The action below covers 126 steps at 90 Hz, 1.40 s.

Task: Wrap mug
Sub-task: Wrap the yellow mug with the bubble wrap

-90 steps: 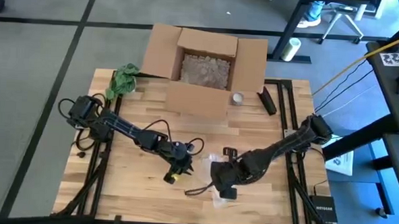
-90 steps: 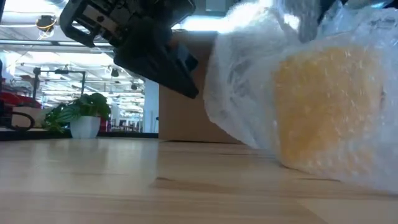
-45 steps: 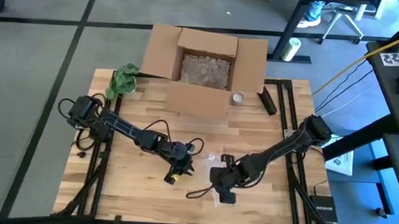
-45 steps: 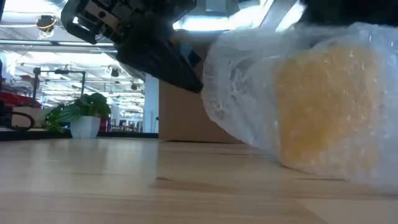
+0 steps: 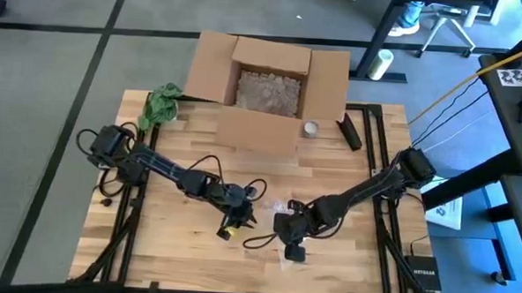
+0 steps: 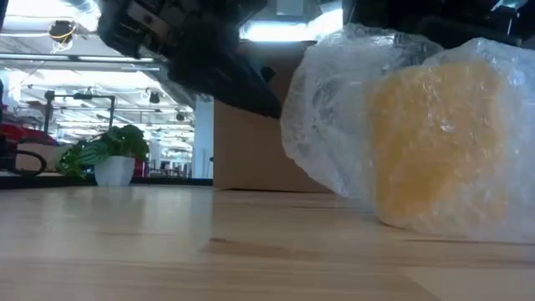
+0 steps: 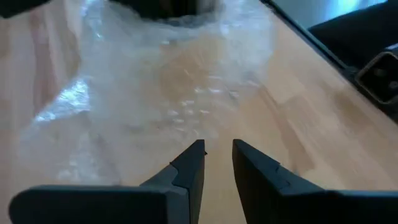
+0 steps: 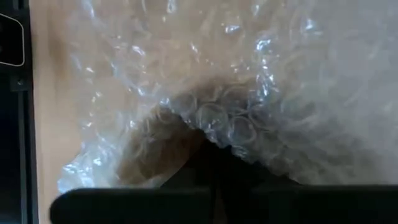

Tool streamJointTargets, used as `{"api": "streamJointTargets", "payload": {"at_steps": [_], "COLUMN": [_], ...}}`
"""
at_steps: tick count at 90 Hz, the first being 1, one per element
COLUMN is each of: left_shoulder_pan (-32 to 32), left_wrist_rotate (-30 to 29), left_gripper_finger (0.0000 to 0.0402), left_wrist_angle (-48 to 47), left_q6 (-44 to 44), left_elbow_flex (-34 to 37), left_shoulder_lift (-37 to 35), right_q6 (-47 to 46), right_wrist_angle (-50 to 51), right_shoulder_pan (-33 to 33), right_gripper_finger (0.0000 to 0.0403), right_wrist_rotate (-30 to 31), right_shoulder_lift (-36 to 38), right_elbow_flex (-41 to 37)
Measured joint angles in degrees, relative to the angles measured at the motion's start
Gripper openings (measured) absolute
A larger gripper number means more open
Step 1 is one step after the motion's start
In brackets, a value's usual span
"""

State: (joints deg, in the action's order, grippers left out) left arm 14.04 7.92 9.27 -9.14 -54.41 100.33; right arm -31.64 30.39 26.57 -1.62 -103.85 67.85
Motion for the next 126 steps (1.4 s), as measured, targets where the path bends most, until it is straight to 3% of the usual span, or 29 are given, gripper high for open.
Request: {"api": "streamJointTargets", "payload": {"at_steps": [23,51,61,71,81,100,113,126], "left_shoulder_pan": [-4.9,-10.0,-11.3,-11.7,-10.4,-5.9,-3.8,-3.5], "left_wrist_rotate": [0.0,2.1,8.8,19.3,22.9,24.2,23.8,23.6], "left_gripper_finger": [0.0082,0.0158,0.0172,0.0173,0.0163,0.0146,0.0145,0.0144], "left_wrist_angle": [1.8,5.8,12.0,20.5,23.8,25.3,32.1,33.5], "left_q6": [3.5,3.9,4.0,6.7,7.2,7.3,7.7,8.0], "left_elbow_flex": [0.0,0.0,0.1,0.1,0.0,0.0,-0.4,-5.3], "left_shoulder_lift": [3.6,3.8,3.8,3.8,3.8,5.0,10.4,16.1], "right_q6": [0.0,0.0,0.0,0.0,0.4,1.5,1.7,1.9], "right_wrist_angle": [0.0,-0.1,-0.1,-0.1,-0.2,-0.3,-0.4,-0.5], "right_shoulder_pan": [0.0,0.0,0.0,0.0,0.0,0.1,0.1,0.1], "right_gripper_finger": [0.0,0.0,0.0,0.0,0.0,0.0,0.0,0.0], "right_wrist_rotate": [0.0,0.1,0.1,0.1,0.1,1.2,1.8,2.0], "right_shoulder_lift": [-0.1,-0.2,-0.2,-0.2,-0.2,-0.2,-0.2,-0.2], "right_elbow_flex": [0.0,0.0,0.0,-0.1,-0.1,-0.1,-0.1,-0.1]}}
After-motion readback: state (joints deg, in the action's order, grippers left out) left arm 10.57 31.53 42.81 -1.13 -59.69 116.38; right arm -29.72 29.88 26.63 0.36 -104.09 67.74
